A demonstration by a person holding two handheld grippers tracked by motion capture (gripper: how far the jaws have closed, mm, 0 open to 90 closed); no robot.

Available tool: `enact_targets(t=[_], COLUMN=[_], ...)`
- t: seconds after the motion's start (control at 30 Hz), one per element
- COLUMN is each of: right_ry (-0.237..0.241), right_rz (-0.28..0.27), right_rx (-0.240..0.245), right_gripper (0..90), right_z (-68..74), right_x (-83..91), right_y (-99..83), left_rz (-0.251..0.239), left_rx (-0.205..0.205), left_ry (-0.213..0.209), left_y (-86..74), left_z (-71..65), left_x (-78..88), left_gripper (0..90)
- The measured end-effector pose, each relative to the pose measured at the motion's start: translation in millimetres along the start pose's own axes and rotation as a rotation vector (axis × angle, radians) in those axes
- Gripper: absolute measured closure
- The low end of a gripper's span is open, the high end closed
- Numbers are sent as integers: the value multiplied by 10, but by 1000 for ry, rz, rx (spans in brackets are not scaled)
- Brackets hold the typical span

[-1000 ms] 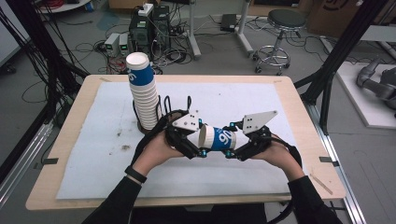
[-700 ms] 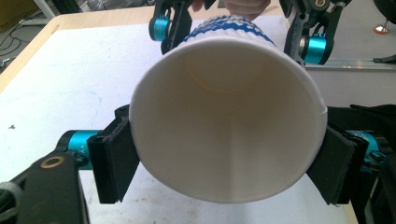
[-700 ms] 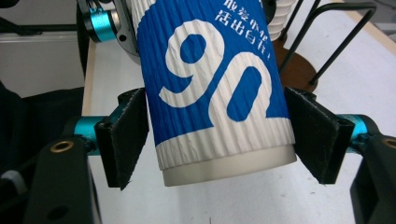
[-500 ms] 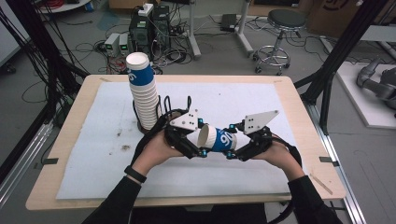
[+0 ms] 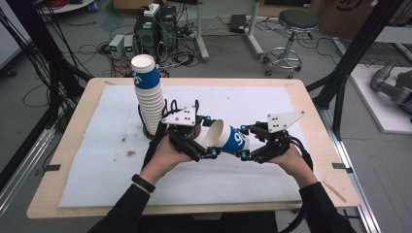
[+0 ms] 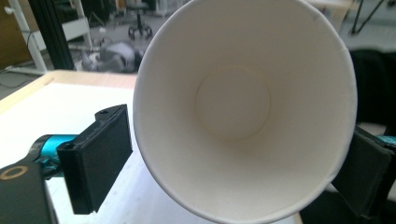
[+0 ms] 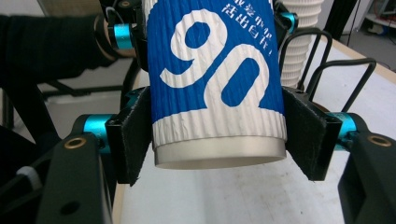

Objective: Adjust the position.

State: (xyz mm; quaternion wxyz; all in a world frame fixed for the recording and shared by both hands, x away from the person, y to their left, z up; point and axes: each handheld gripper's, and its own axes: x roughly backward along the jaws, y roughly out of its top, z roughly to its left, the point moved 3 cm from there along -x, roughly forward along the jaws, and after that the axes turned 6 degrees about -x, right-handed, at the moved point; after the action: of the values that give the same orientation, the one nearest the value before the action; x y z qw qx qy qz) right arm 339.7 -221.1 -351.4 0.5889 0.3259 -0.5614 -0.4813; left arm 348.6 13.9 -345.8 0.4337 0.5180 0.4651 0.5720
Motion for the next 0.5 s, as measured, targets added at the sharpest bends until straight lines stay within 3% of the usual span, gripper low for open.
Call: enact_targets(t=[0.07, 0.17, 0.23, 0.33, 0.47, 0.5], right_ry=[8, 11, 23, 16, -41, -62], right_rz=[-20, -29, -26, -6, 42, 72], right_rx=[-10, -16, -25, -30, -3, 23], right_gripper=[308, 308, 307, 299, 221, 219], right_z=[-6, -19, -21, -14, 11, 20], right_x=[7, -2, -10, -16, -36, -50], right_y=[-6, -22, -33, -44, -37, -31], left_rz=[-24, -50, -45, -4, 106, 133], left_rx=[4, -10, -10, -37, -86, -93], left_ry=[-7, -22, -28, -23, -15, -17], left_y=[7, 26, 40, 63, 108, 121], left_z=[-4, -14, -15, -17, -37, -37], left_x=[-10, -11, -13, -14, -38, -46], left_gripper=[92, 181, 193, 202, 209, 210])
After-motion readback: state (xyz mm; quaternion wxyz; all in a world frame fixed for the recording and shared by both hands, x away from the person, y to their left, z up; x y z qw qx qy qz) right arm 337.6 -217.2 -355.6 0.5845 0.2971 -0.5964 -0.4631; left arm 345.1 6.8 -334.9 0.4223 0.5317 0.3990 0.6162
